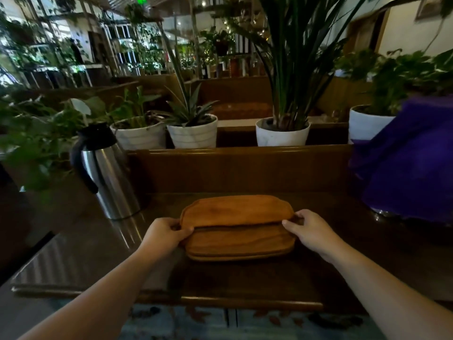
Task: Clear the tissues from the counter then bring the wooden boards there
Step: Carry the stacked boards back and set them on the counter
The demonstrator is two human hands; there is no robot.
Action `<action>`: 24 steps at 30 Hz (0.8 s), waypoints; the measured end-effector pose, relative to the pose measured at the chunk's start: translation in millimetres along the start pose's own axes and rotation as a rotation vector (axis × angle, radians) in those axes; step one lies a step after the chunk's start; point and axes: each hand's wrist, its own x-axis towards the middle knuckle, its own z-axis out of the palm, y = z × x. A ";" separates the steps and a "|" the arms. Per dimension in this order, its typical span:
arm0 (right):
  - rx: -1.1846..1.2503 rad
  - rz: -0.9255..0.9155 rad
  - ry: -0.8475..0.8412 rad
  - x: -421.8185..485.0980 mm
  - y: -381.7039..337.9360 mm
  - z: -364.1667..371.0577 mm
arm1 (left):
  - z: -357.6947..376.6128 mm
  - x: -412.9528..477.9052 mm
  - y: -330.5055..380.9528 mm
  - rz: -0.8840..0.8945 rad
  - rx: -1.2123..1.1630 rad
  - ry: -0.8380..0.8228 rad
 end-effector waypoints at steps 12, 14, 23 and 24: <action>-0.035 0.142 0.004 65.7 -0.2 10.5 | 3.9 79.7 10.7 -0.022 0.089 -0.138; -0.046 0.148 0.006 71.9 -2.5 12.0 | 3.6 86.0 10.4 -0.019 0.101 -0.151; -0.203 0.172 -0.020 88.8 -6.0 16.0 | 14.0 101.4 5.9 -0.034 0.183 -0.180; -0.207 0.165 -0.021 89.7 -6.4 15.9 | 15.0 102.0 6.0 -0.040 0.186 -0.179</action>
